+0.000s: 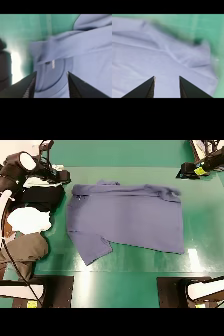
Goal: Fold the shirts.
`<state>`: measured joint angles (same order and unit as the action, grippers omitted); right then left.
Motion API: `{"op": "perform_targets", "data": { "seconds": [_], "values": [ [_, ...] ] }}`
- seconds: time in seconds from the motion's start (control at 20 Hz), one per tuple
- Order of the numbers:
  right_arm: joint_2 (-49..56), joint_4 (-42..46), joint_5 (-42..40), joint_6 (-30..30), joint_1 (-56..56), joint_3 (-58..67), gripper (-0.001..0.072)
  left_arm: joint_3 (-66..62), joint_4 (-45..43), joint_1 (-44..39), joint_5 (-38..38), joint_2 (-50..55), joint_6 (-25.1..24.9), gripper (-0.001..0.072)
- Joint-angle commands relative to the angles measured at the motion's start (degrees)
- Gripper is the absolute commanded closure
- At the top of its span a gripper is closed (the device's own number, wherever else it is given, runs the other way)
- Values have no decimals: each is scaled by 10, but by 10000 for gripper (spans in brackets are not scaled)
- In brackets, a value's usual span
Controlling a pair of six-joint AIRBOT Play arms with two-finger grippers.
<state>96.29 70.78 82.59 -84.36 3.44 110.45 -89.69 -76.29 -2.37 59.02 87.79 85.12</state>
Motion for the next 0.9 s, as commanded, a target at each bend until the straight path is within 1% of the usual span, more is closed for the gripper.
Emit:
{"op": "perform_targets", "data": {
  "seconds": [0.0, 0.05, 0.1, 0.25, 0.4, 0.45, 0.5, 0.65, 0.85],
  "values": [
    [-13, -73, 46, 0, -24, -4, 359, -19, 3, 48, 142, -2, -3, 252],
    [-39, -83, 54, 9, -35, -37, 359, 2, 7, 66, 166, -19, -11, 251],
    [-66, -92, 57, 15, -44, -76, 359, 41, 15, 79, 167, -41, -16, 251],
    [-161, -144, 50, 41, -72, -222, 360, 212, 37, 94, 140, -128, -31, 251],
    [-240, -167, 22, 42, -95, -346, 355, 365, 83, 94, 97, -182, -32, 250],
    [-259, -173, 15, 42, -104, -377, 303, 400, 100, 94, 83, -186, -40, 251],
    [-274, -173, 14, 42, -112, -400, 272, 430, 125, 94, 66, -185, -54, 251],
    [-315, -172, 11, 42, -131, -453, 272, 483, 186, 91, 6, -185, -76, 251],
    [-359, -172, 3, 43, -155, -487, 273, 503, 193, 38, -50, -184, -74, 253]
  ]
}}
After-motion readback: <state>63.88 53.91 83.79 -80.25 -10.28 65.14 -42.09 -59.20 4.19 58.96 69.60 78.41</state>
